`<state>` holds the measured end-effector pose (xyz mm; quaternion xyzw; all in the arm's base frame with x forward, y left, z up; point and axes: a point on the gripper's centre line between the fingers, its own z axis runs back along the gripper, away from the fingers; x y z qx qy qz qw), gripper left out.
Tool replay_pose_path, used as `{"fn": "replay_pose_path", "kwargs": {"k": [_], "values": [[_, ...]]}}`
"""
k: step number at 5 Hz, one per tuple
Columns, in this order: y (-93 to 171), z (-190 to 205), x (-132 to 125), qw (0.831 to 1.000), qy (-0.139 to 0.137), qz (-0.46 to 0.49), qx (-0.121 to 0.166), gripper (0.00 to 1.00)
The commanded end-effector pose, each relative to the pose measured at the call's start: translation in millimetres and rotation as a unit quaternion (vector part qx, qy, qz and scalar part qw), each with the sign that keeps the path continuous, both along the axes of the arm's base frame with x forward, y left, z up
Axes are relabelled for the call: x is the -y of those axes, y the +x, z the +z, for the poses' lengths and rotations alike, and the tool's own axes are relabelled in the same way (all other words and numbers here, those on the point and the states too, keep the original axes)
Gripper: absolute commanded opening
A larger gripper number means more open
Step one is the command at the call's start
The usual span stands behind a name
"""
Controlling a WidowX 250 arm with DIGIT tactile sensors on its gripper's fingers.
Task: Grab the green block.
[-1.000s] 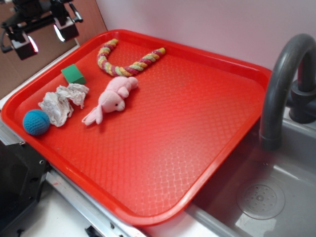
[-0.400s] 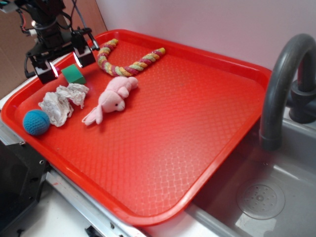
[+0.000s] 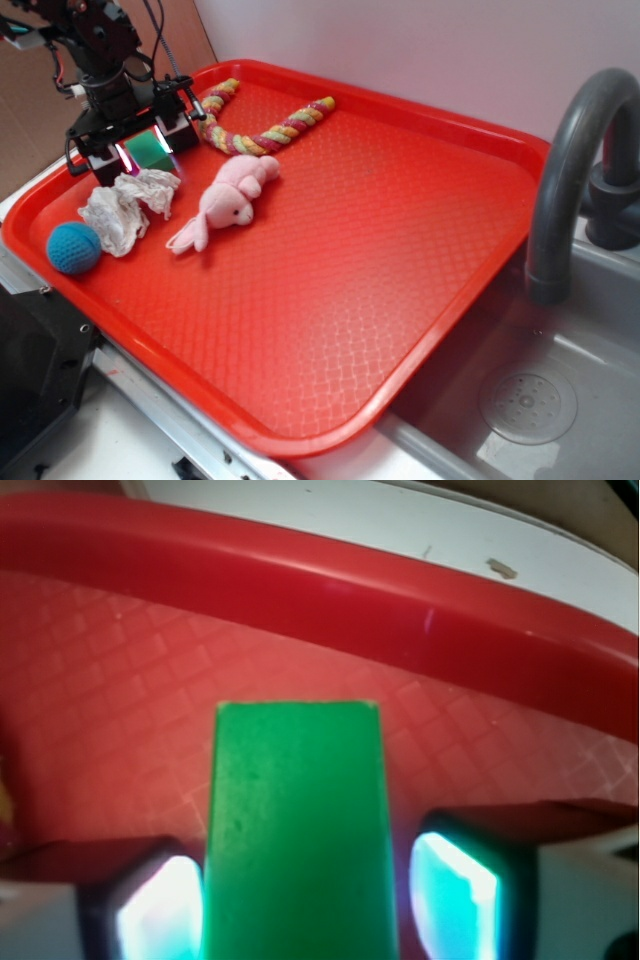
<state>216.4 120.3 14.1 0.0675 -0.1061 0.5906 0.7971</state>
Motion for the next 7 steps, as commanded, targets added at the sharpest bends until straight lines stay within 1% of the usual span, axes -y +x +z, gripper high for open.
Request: {"fn": "replay_pose_path", "kwargs": {"k": [1,2,3,4,5,6,7], "values": [[-23,0,5,1.000,0.004,0.003,0.015,0.00],[-13,38,0,0.997,-0.009,-0.071,-0.010,0.00],[-1,88,9,0.986,-0.009,-0.166,-0.012,0.00],[3,139,36,0.962,-0.030,-0.270,0.009,0.00],[-3,171,67,0.932,-0.055,-0.359,0.007,0.00],[-22,204,96,0.901,-0.069,-0.428,0.026,0.00],[-31,207,99,0.892,-0.094,-0.442,0.011,0.00]]}}
